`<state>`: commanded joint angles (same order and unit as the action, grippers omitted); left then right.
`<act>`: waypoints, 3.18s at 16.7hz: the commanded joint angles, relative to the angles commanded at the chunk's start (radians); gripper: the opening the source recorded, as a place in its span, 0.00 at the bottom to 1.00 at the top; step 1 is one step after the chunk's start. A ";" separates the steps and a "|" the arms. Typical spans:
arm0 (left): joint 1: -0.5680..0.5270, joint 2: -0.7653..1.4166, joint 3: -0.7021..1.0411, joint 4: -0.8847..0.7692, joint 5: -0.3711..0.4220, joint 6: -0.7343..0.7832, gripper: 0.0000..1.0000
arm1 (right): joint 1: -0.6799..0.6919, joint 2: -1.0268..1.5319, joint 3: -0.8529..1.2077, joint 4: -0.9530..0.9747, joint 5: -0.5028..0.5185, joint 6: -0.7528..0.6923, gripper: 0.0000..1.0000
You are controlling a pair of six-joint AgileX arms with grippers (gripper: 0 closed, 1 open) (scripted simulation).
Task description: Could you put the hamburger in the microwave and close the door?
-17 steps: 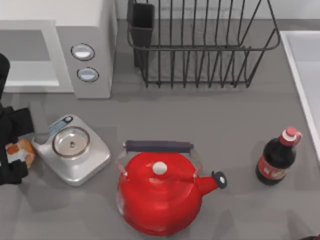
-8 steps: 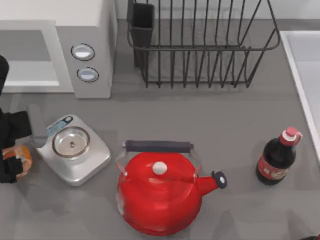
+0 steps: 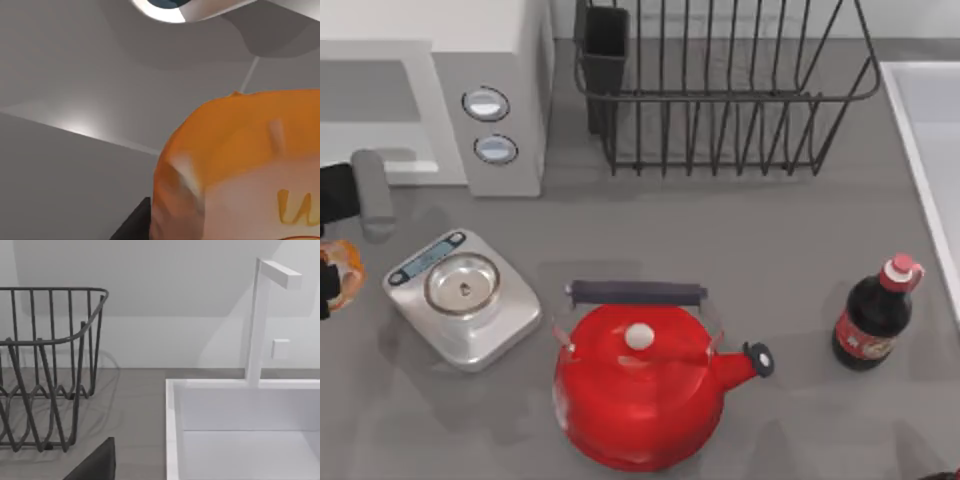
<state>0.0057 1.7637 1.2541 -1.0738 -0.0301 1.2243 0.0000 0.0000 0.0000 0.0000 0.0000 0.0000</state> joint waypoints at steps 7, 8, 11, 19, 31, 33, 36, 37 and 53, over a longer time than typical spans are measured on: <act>0.012 -0.002 0.082 -0.076 0.019 -0.016 0.00 | 0.000 0.000 0.000 0.000 0.000 0.000 1.00; 0.009 0.001 0.079 -0.073 0.017 -0.014 0.00 | 0.000 0.000 0.000 0.000 0.000 0.000 1.00; 0.016 0.009 0.069 -0.042 0.020 -0.041 0.00 | 0.000 0.000 0.000 0.000 0.000 0.000 1.00; 0.073 0.070 -0.061 0.492 0.039 -0.413 0.00 | 0.000 0.000 0.000 0.000 0.000 0.000 1.00; 0.114 0.193 -0.324 1.754 0.138 -1.026 0.00 | 0.000 0.000 0.000 0.000 0.000 0.000 1.00; 0.119 0.231 -0.381 1.872 0.160 -1.087 0.00 | 0.000 0.000 0.000 0.000 0.000 0.000 1.00; 0.126 0.279 -0.452 1.971 0.186 -1.144 0.00 | 0.000 0.000 0.000 0.000 0.000 0.000 1.00; 0.127 0.287 -0.465 1.984 0.190 -1.152 0.00 | 0.000 0.000 0.000 0.000 0.000 0.000 1.00; 0.089 0.559 0.022 1.814 0.174 -1.173 0.00 | 0.000 0.000 0.000 0.000 0.000 0.000 1.00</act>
<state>0.0945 2.3226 1.2757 0.7403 0.1436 0.0512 0.0000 0.0000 0.0000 0.0000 0.0000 0.0000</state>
